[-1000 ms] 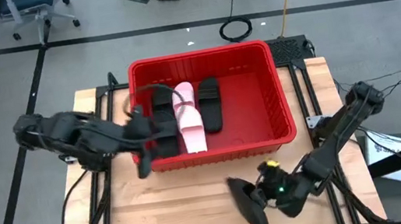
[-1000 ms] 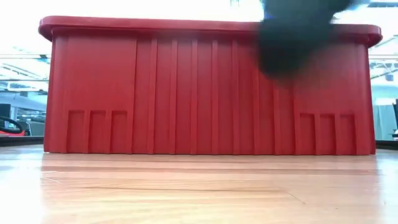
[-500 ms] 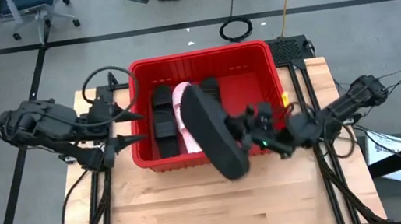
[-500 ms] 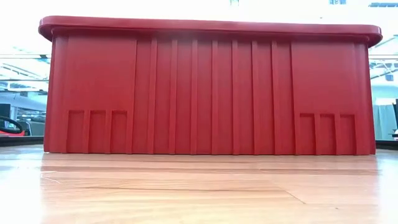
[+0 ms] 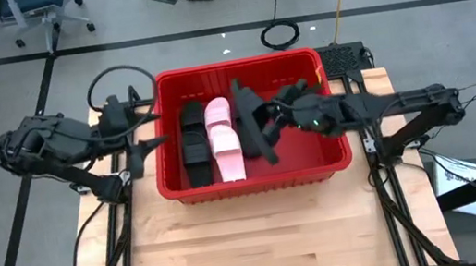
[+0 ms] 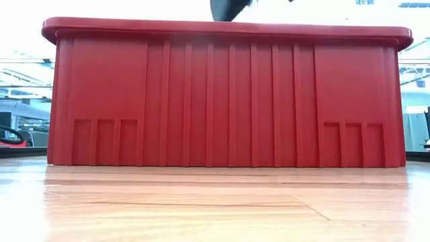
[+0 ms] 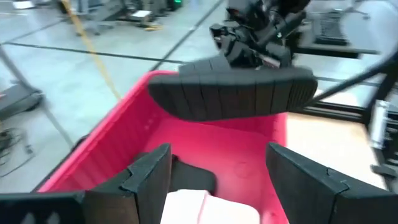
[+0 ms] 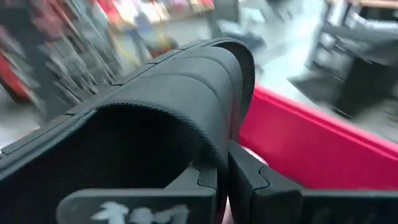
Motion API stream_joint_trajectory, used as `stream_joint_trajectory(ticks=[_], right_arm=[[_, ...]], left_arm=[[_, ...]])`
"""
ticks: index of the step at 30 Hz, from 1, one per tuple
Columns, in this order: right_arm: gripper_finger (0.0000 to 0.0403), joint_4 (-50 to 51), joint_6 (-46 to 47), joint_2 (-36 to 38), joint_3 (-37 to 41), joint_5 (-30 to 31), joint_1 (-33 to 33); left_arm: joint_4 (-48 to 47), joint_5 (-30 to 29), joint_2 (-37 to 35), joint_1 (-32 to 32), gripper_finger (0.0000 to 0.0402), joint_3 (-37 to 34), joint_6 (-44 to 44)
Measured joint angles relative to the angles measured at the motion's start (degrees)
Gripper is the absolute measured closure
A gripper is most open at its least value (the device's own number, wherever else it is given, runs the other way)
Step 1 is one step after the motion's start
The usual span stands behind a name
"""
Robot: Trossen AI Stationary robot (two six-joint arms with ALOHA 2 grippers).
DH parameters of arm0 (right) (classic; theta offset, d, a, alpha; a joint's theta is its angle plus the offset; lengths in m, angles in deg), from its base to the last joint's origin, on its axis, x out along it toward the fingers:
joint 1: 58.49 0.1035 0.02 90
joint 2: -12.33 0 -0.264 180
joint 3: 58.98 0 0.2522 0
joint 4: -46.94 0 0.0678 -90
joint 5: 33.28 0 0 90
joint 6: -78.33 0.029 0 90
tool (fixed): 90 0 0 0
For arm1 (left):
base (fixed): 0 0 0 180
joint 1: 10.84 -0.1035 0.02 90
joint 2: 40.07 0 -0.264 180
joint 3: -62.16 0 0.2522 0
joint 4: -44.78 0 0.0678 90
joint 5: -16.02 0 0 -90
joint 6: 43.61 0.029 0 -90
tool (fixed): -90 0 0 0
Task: Pick and place slides into bin
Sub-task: Put the black slide into the red bin
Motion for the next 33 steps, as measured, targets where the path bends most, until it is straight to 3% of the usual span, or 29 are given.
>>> stream_joint_trajectory(ticks=[5,12,17,23,33], right_arm=[[0.0402,21.2,-1.7,-0.7,-4.8,-1.9,-6.0],[0.0402,36.8,-7.8,-4.2,-5.1,-3.9,-11.1],[0.0402,37.5,-12.3,-9.9,-5.1,-8.1,-12.2],[0.0402,39.8,-15.0,-17.0,-5.0,-3.8,-11.7],[0.0402,39.3,-13.9,-24.4,-7.5,-7.3,-10.0]], left_arm=[[0.3,-2.1,0.0,-5.2,0.0147,0.0,0.1],[3.0,-2.4,0.1,-14.4,0.0147,0.0,0.1],[5.2,-2.4,0.1,-19.8,0.0147,0.0,0.1],[5.8,-2.4,0.1,-23.9,0.0147,0.0,-1.4],[5.8,-2.2,0.1,-26.2,0.0147,0.0,-1.6]])
